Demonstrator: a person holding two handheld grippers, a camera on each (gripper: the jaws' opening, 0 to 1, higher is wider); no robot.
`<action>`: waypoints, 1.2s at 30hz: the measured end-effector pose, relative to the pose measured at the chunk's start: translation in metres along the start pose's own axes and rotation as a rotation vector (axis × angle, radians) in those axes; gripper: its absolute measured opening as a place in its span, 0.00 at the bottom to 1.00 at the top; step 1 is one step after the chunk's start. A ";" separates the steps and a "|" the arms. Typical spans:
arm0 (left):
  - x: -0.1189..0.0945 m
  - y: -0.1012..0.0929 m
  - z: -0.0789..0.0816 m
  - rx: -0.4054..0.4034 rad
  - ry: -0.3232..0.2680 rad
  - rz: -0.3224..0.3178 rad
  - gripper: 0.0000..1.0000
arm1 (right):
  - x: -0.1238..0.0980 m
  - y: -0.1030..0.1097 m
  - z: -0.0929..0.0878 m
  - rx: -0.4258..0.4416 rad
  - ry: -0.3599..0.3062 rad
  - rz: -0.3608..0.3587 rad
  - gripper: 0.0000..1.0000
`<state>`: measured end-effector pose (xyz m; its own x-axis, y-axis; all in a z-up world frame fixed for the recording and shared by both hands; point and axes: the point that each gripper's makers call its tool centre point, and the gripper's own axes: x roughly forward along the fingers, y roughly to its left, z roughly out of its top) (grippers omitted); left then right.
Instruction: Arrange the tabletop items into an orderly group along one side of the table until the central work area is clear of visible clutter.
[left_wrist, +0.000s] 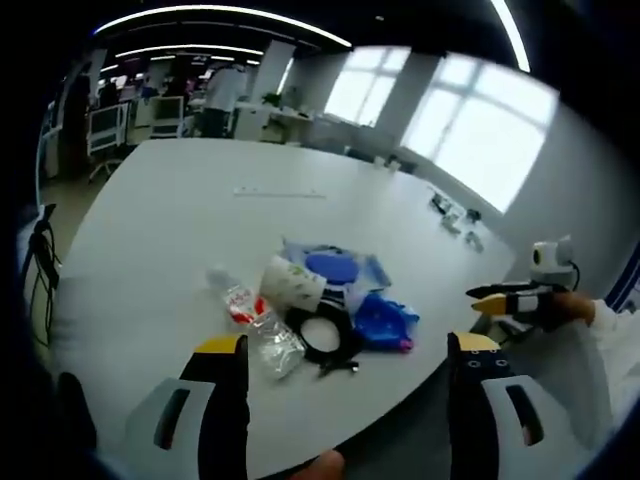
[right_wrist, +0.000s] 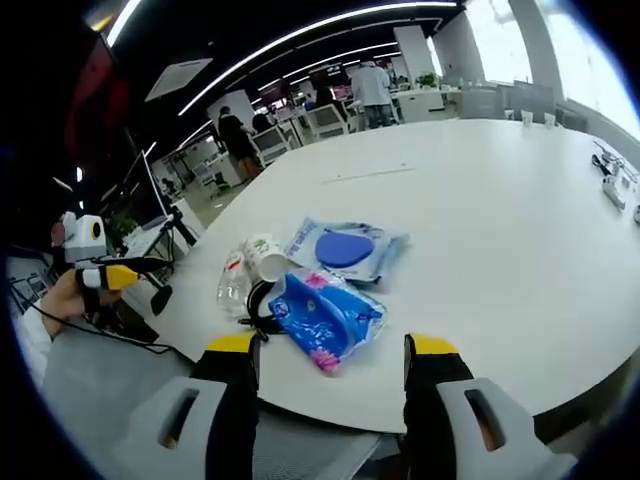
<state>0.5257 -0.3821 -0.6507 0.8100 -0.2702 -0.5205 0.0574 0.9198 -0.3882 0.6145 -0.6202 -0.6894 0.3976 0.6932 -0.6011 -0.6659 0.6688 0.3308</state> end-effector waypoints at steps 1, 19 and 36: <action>0.000 0.000 0.000 -0.001 -0.001 0.000 0.79 | 0.000 0.000 0.000 -0.001 0.001 0.001 0.55; 0.001 -0.001 0.002 -0.003 -0.005 -0.009 0.79 | -0.002 0.001 0.001 -0.004 0.003 -0.010 0.55; 0.002 -0.001 0.002 -0.016 -0.008 -0.011 0.79 | -0.002 0.003 0.011 -0.019 -0.014 -0.006 0.55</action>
<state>0.5280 -0.3826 -0.6498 0.8140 -0.2775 -0.5103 0.0566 0.9122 -0.4058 0.6186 -0.6172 -0.6791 0.4101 0.6930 -0.5929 -0.6753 0.6677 0.3132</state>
